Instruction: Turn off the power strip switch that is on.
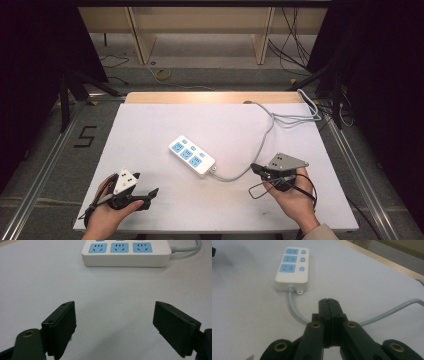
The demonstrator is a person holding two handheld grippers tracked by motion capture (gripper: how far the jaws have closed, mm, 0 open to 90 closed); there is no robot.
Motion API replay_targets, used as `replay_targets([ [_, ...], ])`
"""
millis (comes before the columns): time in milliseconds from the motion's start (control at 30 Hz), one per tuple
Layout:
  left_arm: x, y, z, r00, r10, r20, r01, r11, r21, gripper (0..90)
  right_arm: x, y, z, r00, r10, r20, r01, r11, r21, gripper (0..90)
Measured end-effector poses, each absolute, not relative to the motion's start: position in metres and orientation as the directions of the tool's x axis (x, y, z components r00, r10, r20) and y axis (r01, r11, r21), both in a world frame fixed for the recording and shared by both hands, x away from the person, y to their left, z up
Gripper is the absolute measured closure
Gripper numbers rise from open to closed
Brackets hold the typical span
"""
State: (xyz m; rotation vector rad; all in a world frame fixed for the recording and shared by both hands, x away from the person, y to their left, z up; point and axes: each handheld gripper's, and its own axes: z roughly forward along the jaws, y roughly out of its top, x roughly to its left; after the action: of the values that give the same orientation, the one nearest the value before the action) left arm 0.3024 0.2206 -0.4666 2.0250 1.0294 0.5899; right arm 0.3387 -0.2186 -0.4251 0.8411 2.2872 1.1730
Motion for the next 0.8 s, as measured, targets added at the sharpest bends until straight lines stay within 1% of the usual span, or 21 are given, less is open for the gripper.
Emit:
replay_targets([
  [800,0.3027,0.2207,-0.4670,0.562,0.825,0.057,0.465,-0.372,0.803,18.8,0.3456,-0.2095,-0.4179,-0.726,0.680,-0.102,0.321,0.467,0.824,90.0],
])
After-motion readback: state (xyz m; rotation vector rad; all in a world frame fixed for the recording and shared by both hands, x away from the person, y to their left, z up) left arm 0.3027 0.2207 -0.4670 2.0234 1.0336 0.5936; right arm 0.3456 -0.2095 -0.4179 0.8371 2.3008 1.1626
